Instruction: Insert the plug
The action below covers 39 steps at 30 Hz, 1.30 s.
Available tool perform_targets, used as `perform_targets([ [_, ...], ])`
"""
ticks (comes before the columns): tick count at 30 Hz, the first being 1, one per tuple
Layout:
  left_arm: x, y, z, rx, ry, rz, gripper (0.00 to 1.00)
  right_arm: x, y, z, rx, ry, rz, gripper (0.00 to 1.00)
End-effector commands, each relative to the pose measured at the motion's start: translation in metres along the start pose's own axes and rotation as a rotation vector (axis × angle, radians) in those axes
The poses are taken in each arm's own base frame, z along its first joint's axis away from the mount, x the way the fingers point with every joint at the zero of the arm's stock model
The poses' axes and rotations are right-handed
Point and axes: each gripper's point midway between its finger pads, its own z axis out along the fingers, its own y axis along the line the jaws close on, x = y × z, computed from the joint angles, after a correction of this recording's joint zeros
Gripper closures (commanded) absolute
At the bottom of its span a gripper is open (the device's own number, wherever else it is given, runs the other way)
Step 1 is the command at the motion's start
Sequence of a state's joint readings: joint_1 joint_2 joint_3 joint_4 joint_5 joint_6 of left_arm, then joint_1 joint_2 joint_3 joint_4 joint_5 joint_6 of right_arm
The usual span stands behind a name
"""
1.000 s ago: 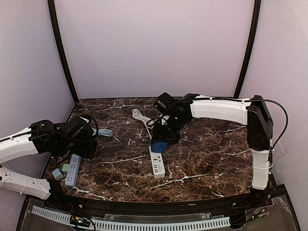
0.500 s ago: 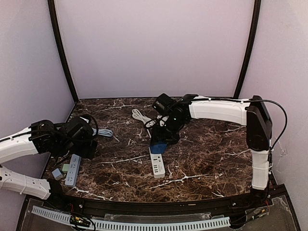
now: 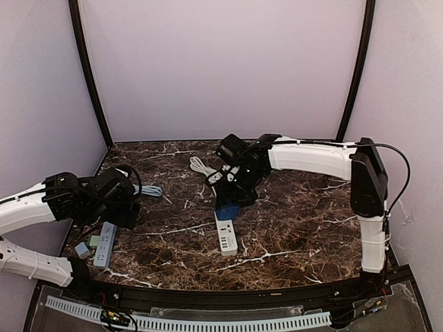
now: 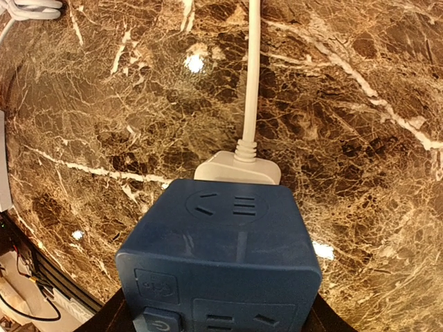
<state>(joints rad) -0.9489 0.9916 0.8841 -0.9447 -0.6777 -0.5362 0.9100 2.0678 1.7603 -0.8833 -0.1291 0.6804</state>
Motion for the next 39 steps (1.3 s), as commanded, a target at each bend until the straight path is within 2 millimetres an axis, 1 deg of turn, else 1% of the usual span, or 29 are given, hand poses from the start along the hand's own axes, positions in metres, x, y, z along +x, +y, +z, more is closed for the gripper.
perform_targets([
  [1, 0.003, 0.005, -0.002, -0.014, 0.018, 0.003, 0.01, 0.006, -0.021, 0.017, 0.114, 0.037, -0.03, 1.0],
  [8, 0.003, 0.004, -0.002, -0.014, 0.019, 0.004, 0.01, 0.007, -0.025, 0.016, 0.14, 0.044, -0.043, 1.0],
  [16, 0.003, 0.005, -0.002, -0.018, 0.022, 0.004, 0.01, 0.021, -0.031, 0.018, 0.151, 0.078, 0.006, 1.0],
  [19, 0.003, 0.005, -0.002, -0.019, 0.023, 0.003, 0.01, 0.027, -0.04, 0.016, 0.202, 0.094, 0.047, 1.0],
  [22, 0.003, 0.004, -0.001, -0.019, 0.026, 0.003, 0.01, 0.03, -0.035, 0.017, 0.183, 0.111, 0.072, 1.0],
  [26, 0.004, 0.004, -0.001, -0.021, 0.03, 0.006, 0.01, 0.03, -0.036, 0.014, 0.242, 0.135, 0.108, 1.0],
  [29, 0.004, 0.004, -0.001, -0.024, 0.033, 0.007, 0.01, 0.029, -0.029, 0.008, 0.231, 0.148, 0.127, 1.0],
  [33, 0.004, 0.004, 0.0, -0.027, 0.036, 0.006, 0.01, 0.02, -0.016, -0.002, 0.204, 0.146, 0.12, 1.0],
  [35, 0.004, 0.004, -0.001, -0.029, 0.039, 0.005, 0.01, 0.02, -0.016, 0.0, 0.204, 0.156, 0.109, 1.0],
  [39, 0.005, 0.005, 0.0, -0.032, 0.044, 0.006, 0.01, 0.027, -0.021, 0.009, 0.223, 0.187, 0.096, 1.0],
])
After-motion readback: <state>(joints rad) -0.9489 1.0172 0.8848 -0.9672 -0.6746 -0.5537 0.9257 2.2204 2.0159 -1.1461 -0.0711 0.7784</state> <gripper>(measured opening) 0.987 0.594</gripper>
